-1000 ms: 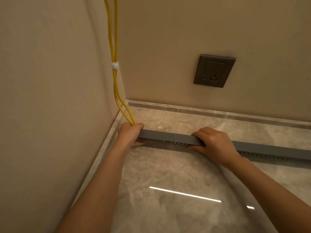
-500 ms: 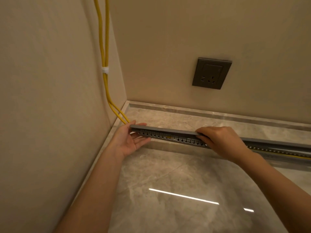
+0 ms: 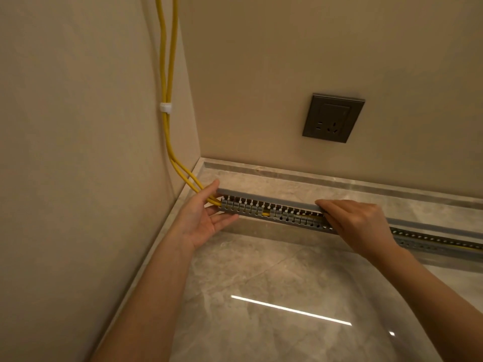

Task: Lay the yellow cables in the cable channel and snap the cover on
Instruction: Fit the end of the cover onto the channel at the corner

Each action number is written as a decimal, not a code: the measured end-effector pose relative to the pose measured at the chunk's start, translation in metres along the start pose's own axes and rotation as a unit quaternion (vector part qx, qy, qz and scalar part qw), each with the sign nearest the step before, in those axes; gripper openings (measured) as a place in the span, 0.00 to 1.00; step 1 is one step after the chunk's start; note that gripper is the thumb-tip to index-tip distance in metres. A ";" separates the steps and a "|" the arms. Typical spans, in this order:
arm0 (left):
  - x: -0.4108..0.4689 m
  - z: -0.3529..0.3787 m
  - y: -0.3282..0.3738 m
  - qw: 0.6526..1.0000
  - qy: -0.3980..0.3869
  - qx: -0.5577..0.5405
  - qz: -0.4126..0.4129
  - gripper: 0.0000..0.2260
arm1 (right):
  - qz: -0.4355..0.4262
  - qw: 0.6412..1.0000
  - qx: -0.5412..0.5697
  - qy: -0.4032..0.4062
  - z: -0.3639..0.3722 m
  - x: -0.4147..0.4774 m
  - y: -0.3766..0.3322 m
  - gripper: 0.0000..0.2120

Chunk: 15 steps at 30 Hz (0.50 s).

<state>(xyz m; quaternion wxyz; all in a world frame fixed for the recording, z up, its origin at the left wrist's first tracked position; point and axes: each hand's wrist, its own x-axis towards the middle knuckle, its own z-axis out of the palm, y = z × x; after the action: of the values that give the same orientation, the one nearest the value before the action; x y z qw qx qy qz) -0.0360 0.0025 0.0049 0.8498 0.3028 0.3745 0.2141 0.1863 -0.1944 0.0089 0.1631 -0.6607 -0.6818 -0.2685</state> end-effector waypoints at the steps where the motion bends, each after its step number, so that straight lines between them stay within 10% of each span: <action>1: 0.000 0.001 -0.001 1.000 0.007 0.020 0.006 0.12 | 0.002 1.000 0.009 -0.011 0.000 -0.001 0.000 0.08; 15: 0.006 -0.004 0.001 0.997 0.000 0.061 0.042 0.04 | 0.176 0.949 0.184 -0.186 -0.007 0.008 0.007 0.23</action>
<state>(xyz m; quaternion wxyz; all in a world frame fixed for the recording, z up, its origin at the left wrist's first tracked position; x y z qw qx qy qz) -0.0354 0.0076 0.0006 0.8200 0.3697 0.3740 0.2260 0.1916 -0.1923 0.0203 0.1970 -0.7666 -0.6108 0.0224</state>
